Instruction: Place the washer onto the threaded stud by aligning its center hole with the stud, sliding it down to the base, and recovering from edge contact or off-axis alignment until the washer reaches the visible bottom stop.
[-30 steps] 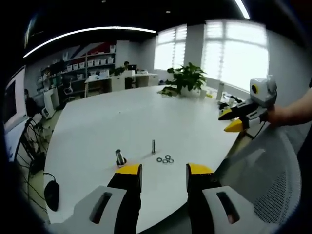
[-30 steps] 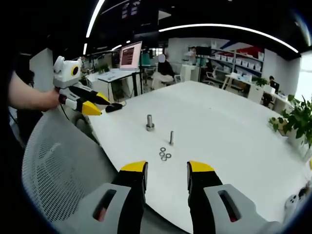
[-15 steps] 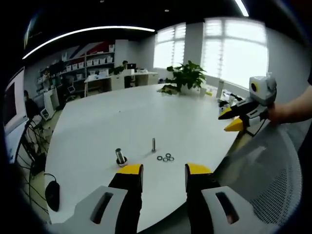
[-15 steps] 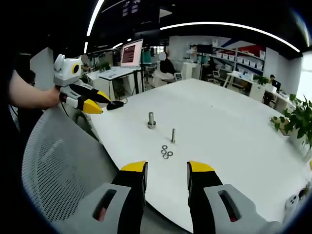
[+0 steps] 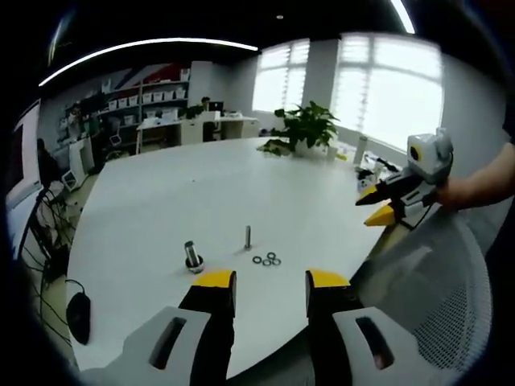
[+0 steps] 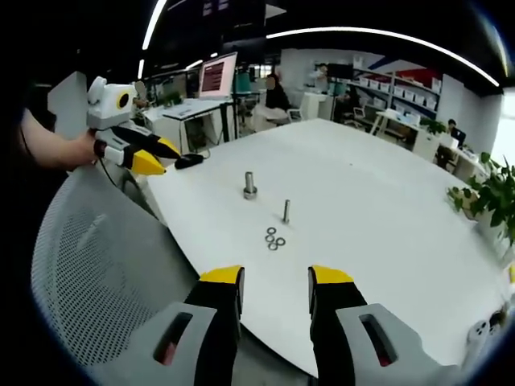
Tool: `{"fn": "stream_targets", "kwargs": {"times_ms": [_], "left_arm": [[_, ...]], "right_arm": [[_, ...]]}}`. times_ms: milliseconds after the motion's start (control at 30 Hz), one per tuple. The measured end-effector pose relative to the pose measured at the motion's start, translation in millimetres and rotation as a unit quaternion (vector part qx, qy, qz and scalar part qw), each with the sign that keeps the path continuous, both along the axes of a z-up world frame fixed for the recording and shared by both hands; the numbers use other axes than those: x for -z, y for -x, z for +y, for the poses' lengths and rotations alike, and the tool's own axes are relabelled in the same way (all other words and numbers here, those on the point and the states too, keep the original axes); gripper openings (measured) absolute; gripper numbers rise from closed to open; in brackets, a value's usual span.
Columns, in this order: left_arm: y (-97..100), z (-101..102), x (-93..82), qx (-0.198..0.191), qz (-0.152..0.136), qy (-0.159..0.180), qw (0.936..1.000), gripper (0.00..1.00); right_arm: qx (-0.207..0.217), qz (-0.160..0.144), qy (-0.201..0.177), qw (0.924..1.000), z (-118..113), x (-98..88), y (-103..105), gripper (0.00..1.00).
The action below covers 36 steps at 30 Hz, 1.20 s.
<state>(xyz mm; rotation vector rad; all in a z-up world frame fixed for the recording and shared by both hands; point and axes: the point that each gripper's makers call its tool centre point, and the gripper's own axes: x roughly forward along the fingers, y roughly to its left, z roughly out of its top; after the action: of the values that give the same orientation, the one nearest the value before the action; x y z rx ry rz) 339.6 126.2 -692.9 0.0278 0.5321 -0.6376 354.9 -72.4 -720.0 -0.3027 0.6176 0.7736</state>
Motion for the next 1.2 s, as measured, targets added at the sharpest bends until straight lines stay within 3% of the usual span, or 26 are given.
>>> {"fn": "stream_targets", "kwargs": {"times_ms": [267, 367, 467, 700, 1067, 1200], "left_arm": [[0.0, -3, -3.5, 0.006, -0.004, 0.008, 0.9999, 0.32], [-3.0, 0, -14.4, 0.0, -0.039, 0.001, 0.9992, 0.31], [-2.2, -1, -12.2, 0.001, -0.025, 0.015, 0.9996, 0.33], [-0.9, -4, -12.3, 0.009, -0.023, 0.025, 0.9994, 0.33], [-1.2, -2, -4.5, 0.008, -0.009, 0.012, 0.9999, 0.33], [-2.6, -2, -7.4, 0.005, -0.013, 0.016, 0.9998, 0.33]], "right_arm": [[0.003, 0.009, 0.017, 0.9998, -4, 6.5, 1, 0.34], [0.004, 0.008, 0.021, 0.9997, -4, 7.3, 1, 0.34], [0.01, 0.007, 0.03, 0.9995, -7, 8.8, -1, 0.34], [0.013, 0.009, 0.043, 0.9989, -9, 11.9, -1, 0.34], [0.014, 0.018, 0.04, 0.9989, -9, 13.1, -4, 0.34], [-0.003, 0.044, 0.051, 0.9977, -4, 22.4, 2, 0.34]]}}
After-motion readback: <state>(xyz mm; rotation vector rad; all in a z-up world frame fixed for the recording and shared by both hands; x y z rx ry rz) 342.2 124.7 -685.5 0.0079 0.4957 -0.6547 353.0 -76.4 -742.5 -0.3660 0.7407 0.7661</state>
